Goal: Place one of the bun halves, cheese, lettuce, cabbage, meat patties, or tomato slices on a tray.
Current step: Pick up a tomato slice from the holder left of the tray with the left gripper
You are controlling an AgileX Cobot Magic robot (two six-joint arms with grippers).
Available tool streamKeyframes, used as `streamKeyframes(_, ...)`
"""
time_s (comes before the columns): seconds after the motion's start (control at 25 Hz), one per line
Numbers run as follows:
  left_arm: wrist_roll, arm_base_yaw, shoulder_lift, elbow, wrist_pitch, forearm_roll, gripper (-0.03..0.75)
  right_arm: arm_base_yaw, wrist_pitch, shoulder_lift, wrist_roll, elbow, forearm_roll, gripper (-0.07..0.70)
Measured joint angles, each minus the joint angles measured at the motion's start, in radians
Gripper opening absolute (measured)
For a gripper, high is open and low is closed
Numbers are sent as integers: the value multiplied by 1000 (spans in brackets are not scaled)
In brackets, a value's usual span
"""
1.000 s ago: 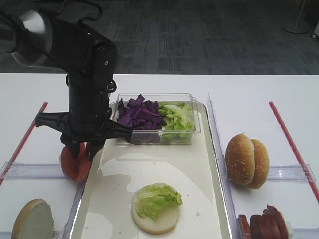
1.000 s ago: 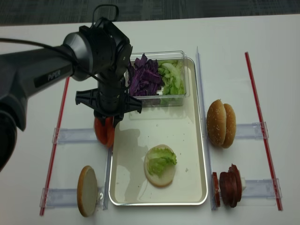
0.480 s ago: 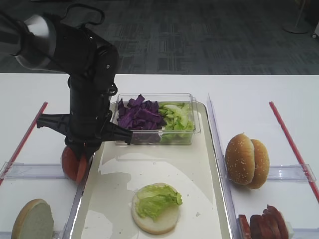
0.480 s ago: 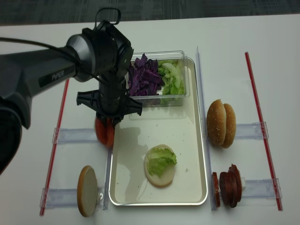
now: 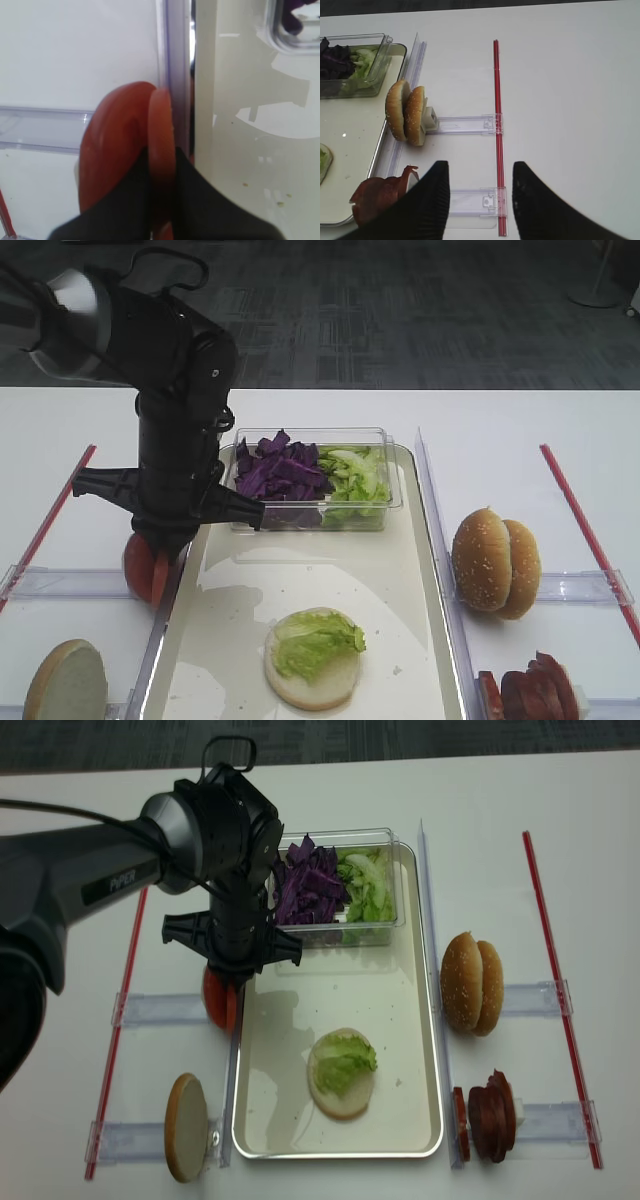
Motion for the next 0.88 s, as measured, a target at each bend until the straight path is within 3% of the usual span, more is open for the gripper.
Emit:
streamKeyframes(0.44, 13, 0, 0, -11, 20, 0, 37, 0, 0, 0, -8, 0, 0, 337)
streamKeyframes(0.88, 40, 0, 0, -97, 66, 1, 37, 0, 0, 0, -8, 0, 0, 337)
